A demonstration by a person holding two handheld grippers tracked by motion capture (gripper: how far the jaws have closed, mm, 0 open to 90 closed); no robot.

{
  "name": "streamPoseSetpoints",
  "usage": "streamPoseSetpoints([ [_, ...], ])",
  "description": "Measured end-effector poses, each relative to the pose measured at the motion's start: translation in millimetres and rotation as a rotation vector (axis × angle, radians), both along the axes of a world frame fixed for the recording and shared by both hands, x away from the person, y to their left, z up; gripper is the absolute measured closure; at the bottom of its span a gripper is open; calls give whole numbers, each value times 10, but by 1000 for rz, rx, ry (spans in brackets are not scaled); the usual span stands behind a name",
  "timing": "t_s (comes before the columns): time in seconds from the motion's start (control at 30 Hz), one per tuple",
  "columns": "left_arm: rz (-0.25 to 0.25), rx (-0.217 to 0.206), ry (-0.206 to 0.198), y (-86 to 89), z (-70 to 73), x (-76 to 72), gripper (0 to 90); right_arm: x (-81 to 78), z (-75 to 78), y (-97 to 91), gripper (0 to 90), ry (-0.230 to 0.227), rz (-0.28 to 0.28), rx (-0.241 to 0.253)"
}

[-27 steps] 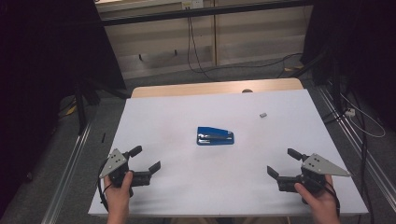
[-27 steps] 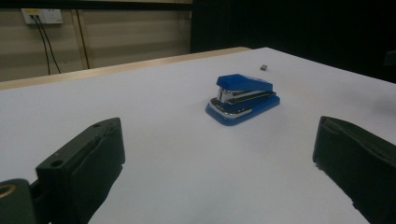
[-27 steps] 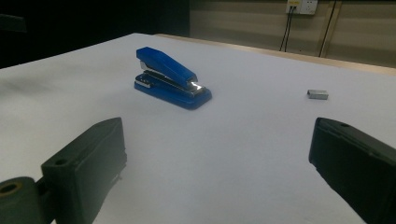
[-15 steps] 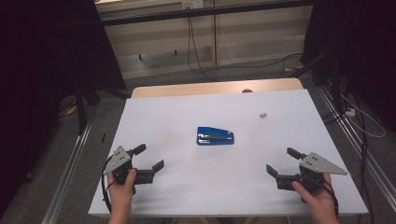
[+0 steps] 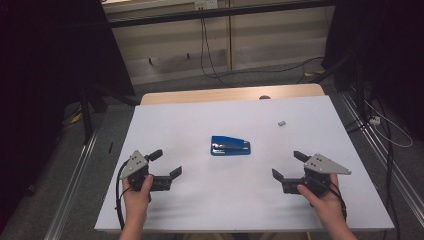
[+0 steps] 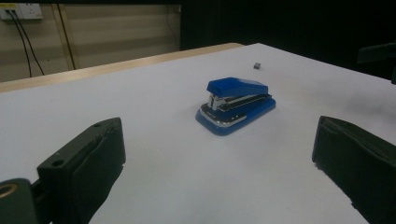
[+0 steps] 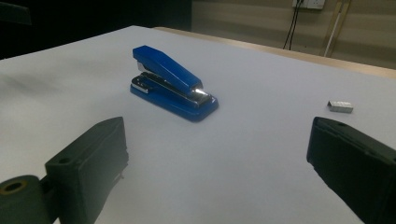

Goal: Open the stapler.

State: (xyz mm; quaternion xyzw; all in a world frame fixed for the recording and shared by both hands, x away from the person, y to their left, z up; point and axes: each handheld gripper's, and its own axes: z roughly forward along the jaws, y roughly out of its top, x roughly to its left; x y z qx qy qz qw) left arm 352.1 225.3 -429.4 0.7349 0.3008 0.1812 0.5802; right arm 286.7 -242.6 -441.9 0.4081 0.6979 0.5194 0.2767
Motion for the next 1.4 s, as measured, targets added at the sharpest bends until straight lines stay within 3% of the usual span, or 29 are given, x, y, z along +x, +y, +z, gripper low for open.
streamPoseSetpoints([
  [0.83, -61, -22, 24, -352, 67, 290, 27, 434, 31, 366, 45, 29, 54, -24],
  [1.2, -92, 9, 41, -522, 55, 378, 27, 537, 48, 467, 45, 33, 71, -31],
  [1.4, -88, -3, 51, -575, 45, 432, 28, 584, 101, 522, 49, 26, 81, -29],
])
